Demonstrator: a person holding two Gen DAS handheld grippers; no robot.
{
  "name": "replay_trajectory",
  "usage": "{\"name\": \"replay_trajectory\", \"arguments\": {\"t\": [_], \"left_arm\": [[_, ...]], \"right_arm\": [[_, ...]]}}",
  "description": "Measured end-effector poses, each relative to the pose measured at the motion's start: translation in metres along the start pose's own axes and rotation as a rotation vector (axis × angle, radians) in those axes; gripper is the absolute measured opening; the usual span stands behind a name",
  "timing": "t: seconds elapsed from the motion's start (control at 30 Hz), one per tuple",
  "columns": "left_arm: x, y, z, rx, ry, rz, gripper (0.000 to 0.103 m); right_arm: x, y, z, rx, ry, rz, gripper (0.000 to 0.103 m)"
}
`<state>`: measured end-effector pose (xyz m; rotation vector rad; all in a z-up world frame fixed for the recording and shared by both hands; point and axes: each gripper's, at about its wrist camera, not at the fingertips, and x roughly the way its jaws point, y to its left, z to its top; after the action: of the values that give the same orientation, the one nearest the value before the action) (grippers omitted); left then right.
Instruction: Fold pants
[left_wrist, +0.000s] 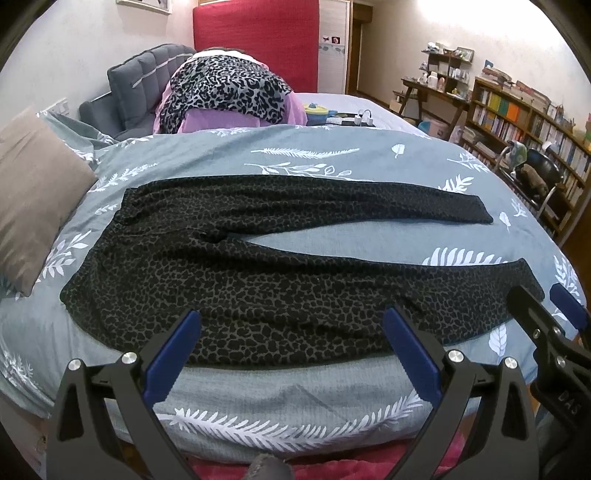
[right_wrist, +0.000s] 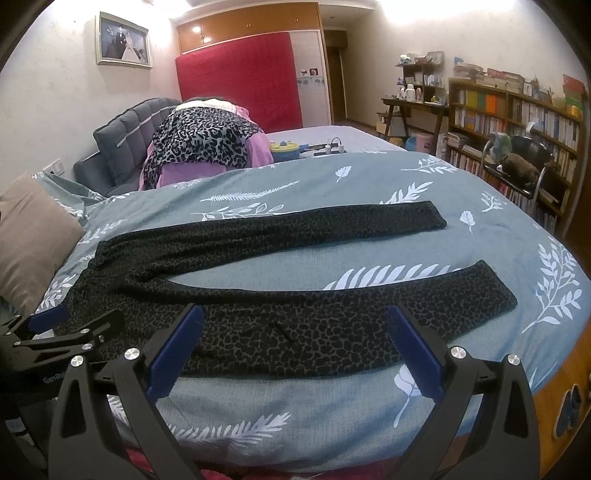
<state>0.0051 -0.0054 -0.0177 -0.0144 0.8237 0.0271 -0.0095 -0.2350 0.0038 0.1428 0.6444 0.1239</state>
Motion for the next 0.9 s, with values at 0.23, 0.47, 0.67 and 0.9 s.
{"name": "replay_trajectory", "arguments": {"t": [0.23, 0.47, 0.67, 0.9], "left_arm": [[0.004, 0.0, -0.001, 0.001, 0.021, -0.011, 0.098], [0.005, 0.004, -0.002, -0.022, 0.05, -0.048, 0.098], [0.001, 0.01, -0.005, -0.044, 0.057, -0.032, 0.098], [-0.01, 0.013, -0.006, -0.065, 0.042, -0.052, 0.098]], "right_arm": [[0.001, -0.004, -0.001, 0.013, 0.0, -0.004, 0.101], [0.002, -0.006, 0.0, 0.017, -0.003, -0.006, 0.101], [0.001, -0.007, 0.0, 0.018, -0.008, -0.007, 0.101], [-0.001, -0.01, 0.001, 0.024, -0.016, -0.011, 0.101]]}}
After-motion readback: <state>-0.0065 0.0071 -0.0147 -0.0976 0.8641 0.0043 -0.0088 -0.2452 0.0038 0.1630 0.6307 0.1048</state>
